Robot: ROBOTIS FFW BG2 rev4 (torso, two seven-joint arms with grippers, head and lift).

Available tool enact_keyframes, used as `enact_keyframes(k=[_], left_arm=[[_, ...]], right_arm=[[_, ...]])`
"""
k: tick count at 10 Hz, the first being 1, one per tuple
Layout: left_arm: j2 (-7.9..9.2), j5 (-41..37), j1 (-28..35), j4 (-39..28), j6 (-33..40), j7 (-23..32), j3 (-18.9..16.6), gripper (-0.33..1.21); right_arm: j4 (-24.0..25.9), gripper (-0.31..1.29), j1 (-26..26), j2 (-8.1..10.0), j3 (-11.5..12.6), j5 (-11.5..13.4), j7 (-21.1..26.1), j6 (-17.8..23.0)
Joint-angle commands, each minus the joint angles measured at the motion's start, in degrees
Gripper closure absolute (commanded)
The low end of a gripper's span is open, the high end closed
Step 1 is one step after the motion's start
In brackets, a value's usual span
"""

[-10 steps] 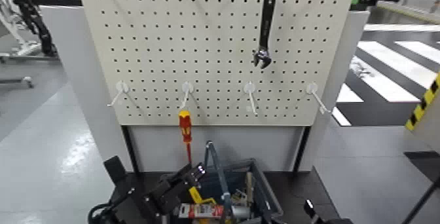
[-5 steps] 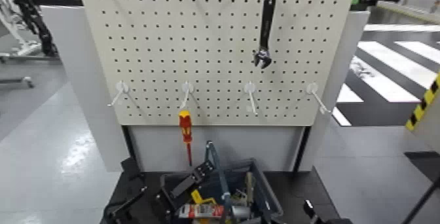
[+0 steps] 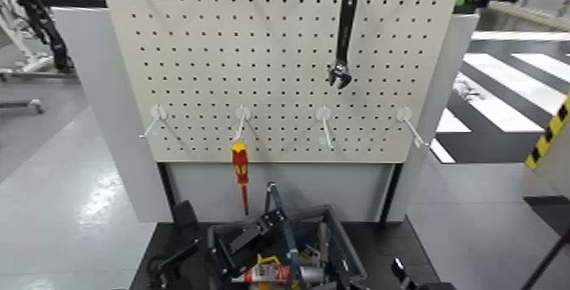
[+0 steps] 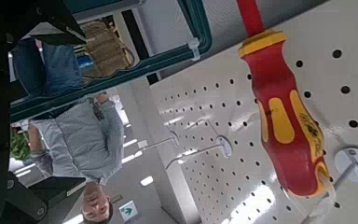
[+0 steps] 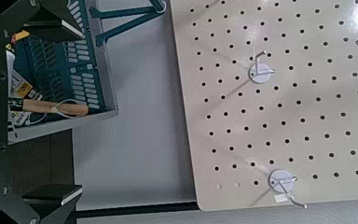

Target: Grasp the handle of the crate.

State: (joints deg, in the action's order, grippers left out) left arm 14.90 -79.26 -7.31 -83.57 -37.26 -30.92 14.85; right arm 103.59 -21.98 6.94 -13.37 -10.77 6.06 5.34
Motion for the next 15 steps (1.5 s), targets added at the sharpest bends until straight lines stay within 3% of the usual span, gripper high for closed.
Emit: enact_keyframes(k=[1, 5, 10, 12, 15], left_arm=[[0.75, -1.0, -3.3, 4.1, -2.7, -2.5, 2.3, 0.22], [1.36, -1.0, -7.7, 9.0, -2.5, -5.4, 4.3, 0.22], [0.22, -1.0, -12.1, 15.5, 0.3, -10.1, 8.9, 0.25], [0.13, -1.0, -12.5, 16.7, 0.5, -10.9, 9.3, 0.84], [-0.04, -1.0, -12.4, 17.0, 0.5, -11.1, 9.6, 1.14]], right_arm=[[-0.1, 0.15, 0.1, 0.0, -0.1, -0.1, 0.0, 0.1], [-0.5, 0.15, 0.7, 0.27, -0.5, -0.5, -0.2, 0.2], [-0.8, 0.15, 1.0, 0.53, -0.8, -0.7, -0.3, 0.3], [-0.8, 0.15, 1.1, 0.53, -0.8, -0.7, -0.4, 0.3], [-0.9, 0.15, 1.2, 0.62, -0.9, -0.9, -0.4, 0.3]])
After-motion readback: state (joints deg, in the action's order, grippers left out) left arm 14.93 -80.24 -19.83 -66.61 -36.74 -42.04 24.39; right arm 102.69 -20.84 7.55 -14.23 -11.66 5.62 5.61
